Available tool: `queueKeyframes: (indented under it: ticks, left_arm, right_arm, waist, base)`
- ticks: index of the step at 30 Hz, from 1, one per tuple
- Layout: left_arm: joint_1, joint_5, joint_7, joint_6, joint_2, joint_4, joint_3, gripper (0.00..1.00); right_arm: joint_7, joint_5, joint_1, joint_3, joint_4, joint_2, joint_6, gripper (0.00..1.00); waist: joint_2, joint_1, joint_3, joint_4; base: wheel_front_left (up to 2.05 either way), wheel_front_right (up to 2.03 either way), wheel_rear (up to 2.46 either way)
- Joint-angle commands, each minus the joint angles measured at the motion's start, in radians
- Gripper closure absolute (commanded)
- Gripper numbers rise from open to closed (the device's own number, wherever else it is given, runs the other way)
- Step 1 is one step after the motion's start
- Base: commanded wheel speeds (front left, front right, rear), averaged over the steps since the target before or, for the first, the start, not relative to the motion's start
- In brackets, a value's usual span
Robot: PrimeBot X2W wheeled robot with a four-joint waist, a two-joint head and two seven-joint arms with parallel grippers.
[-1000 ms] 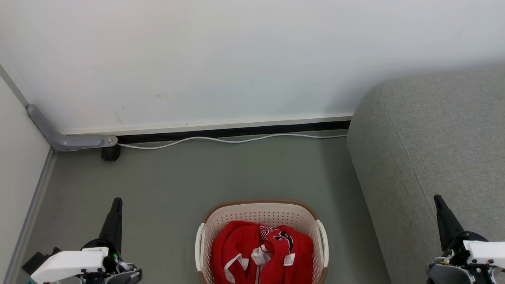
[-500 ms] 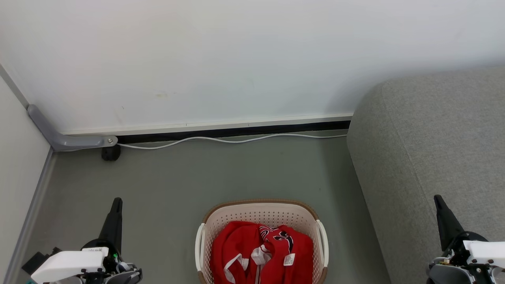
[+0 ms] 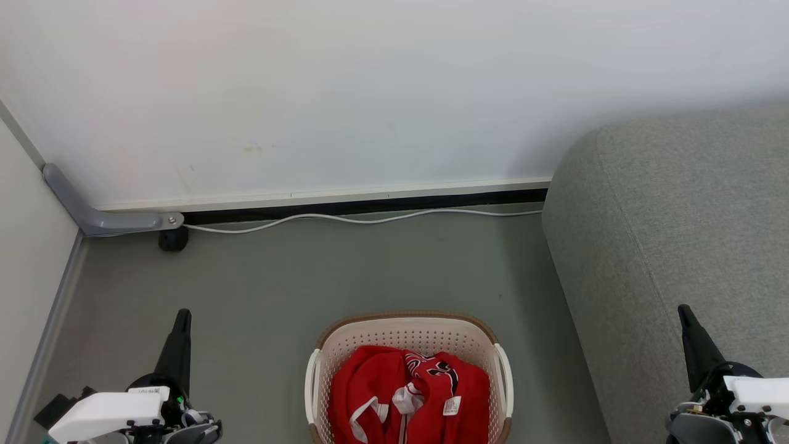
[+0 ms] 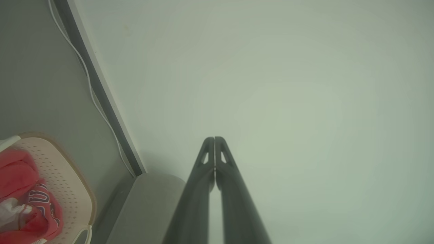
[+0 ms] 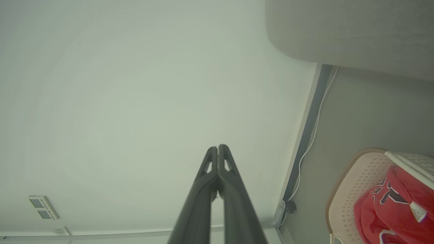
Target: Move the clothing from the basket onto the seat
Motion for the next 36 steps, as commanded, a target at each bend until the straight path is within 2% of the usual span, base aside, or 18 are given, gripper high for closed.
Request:
queueKeyframes:
  ticks: [1, 25, 26, 31, 36]
  left_arm:
    - [-0.057, 0.003, 0.006, -0.008, 0.009, -0.023, 0.032, 1.00]
    - [-0.057, 0.003, 0.006, -0.008, 0.009, -0.023, 0.032, 1.00]
    - [0.000, 0.000, 0.000, 0.000, 0.000, 0.000, 0.000, 0.00]
    - [0.047, 0.000, -0.002, 0.001, -0.021, 0.064, -0.004, 0.00]
    - [0.035, 0.005, -0.017, 0.000, -0.019, 0.059, -0.011, 0.00]
  right_arm:
    - [0.008, 0.008, -0.037, 0.018, -0.030, -0.011, 0.002, 1.00]
    - [0.008, 0.008, -0.037, 0.018, -0.030, -0.011, 0.002, 1.00]
    - [0.000, 0.000, 0.000, 0.000, 0.000, 0.000, 0.000, 0.00]
    - [0.000, -0.001, 0.044, 0.008, 0.059, 0.020, 0.000, 0.00]
    - [0.000, -0.002, 0.033, 0.008, 0.050, 0.012, 0.000, 0.00]
  waist:
    - [0.0000, 0.0000, 0.000, 0.000]
    - [0.0000, 0.0000, 0.000, 0.000]
    - [0.0000, 0.0000, 0.000, 0.000]
    - [0.0000, 0.0000, 0.001, 0.000]
    - [0.0000, 0.0016, 0.003, -0.001]
  base:
    - [0.00, 0.00, 0.00]
    - [0.00, 0.00, 0.00]
    - [0.00, 0.00, 0.00]
    - [0.00, 0.00, 0.00]
    - [0.00, 0.00, 0.00]
